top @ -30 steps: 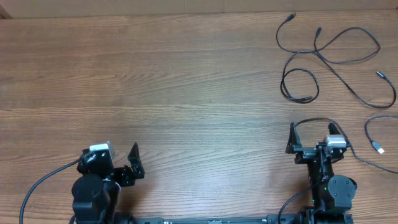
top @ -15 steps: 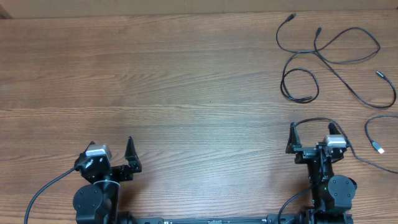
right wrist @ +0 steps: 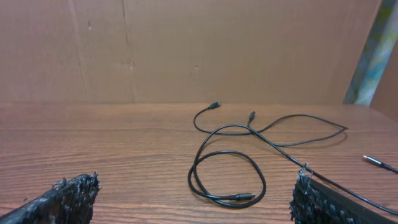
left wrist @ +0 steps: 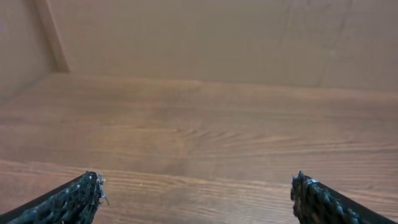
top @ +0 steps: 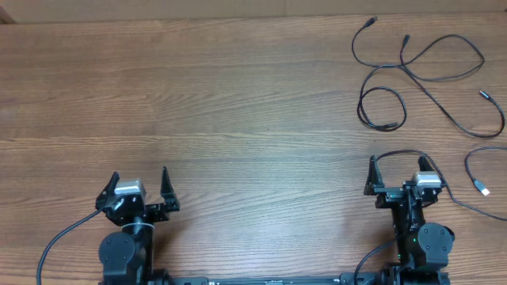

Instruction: Untangle cables

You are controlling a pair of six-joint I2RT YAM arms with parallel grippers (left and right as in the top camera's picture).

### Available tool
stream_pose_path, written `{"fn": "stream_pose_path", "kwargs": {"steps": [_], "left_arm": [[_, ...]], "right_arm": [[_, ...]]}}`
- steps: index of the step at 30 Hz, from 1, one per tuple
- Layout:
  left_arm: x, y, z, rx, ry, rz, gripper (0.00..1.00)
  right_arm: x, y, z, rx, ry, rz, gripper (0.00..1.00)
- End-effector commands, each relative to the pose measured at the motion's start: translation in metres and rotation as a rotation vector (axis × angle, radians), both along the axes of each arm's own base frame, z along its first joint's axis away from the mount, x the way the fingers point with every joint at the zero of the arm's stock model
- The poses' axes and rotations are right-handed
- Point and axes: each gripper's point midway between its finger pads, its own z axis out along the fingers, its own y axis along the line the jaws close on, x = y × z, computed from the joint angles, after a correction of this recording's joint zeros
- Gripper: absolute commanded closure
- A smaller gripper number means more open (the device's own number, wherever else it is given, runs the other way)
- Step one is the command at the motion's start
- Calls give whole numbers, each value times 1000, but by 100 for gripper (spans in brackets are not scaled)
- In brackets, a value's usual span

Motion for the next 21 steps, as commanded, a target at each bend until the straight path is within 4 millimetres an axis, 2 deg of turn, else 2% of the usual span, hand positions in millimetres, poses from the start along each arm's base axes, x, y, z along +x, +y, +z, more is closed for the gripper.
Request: {"fn": "stream_pose_path", "kwargs": {"steps": [1,5,8,13,17,21], "left_arm": [[5,7,-13,36,-12,32,0],[12,7,-25,20,-42,35,0],[14,10,-22,14,-81,54,0],[10,27,-21,-17,-89,153,0],[5,44,-16,-134,-139,268,0],[5,45,-19,-124,-125,278,0]], "right_arm": [[0,0,-1,2,-6,-4,0],[0,0,-1,2,-6,-4,0],[0,0,-1,2,-6,-4,0],[0,0,-1,2,-6,-4,0],[0,0,-1,2,-6,-4,0],[0,0,-1,2,-6,-4,0]]}}
